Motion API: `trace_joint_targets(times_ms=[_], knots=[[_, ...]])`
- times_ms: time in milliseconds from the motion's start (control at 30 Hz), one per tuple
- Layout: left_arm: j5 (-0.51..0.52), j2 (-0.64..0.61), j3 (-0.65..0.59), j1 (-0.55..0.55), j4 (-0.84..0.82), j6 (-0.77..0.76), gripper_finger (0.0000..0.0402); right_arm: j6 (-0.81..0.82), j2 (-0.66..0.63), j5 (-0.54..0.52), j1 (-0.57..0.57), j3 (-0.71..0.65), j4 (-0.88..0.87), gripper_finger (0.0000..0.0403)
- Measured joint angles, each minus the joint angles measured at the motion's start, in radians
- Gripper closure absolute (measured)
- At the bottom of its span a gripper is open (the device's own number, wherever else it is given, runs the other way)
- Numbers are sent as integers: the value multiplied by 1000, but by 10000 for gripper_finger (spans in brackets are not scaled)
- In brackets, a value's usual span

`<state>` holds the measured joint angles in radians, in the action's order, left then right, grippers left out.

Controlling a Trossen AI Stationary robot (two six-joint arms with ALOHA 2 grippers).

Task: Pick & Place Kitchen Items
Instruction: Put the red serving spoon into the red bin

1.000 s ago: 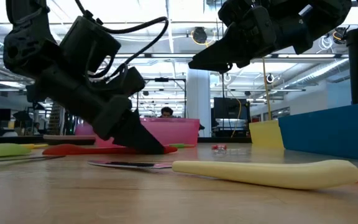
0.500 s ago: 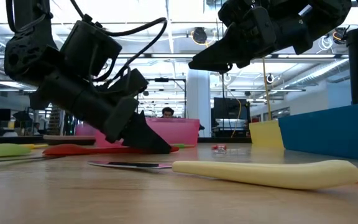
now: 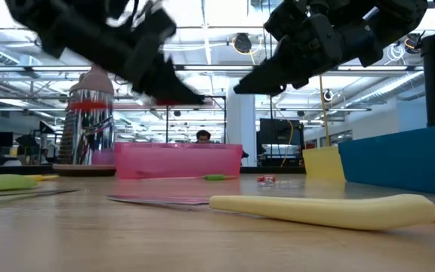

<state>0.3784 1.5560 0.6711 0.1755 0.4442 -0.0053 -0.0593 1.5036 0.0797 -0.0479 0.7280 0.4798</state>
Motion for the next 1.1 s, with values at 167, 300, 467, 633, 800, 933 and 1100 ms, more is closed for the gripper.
trace_joint_targets(times_ms=[167,300,467,633,800,933,1100], knots=[[10,-49,75,-93,-84,146,349,45,0,0,-2,0,-66,234],[-57,-32,127,-203,-71,206,349,102,0,1,-2,0,-82,234],[-90,48,167,-330,-71,299,345,127,0,0,-2,0,-94,234],[-155,145,184,-435,-75,310,341,127,0,0,-2,-1,-101,234],[-165,236,184,-492,-47,307,339,127,0,0,-2,0,-106,234],[-166,289,184,-511,-36,312,338,127,0,0,-2,0,-108,234],[-220,331,186,-523,-15,284,330,127,0,0,-2,0,-107,234]])
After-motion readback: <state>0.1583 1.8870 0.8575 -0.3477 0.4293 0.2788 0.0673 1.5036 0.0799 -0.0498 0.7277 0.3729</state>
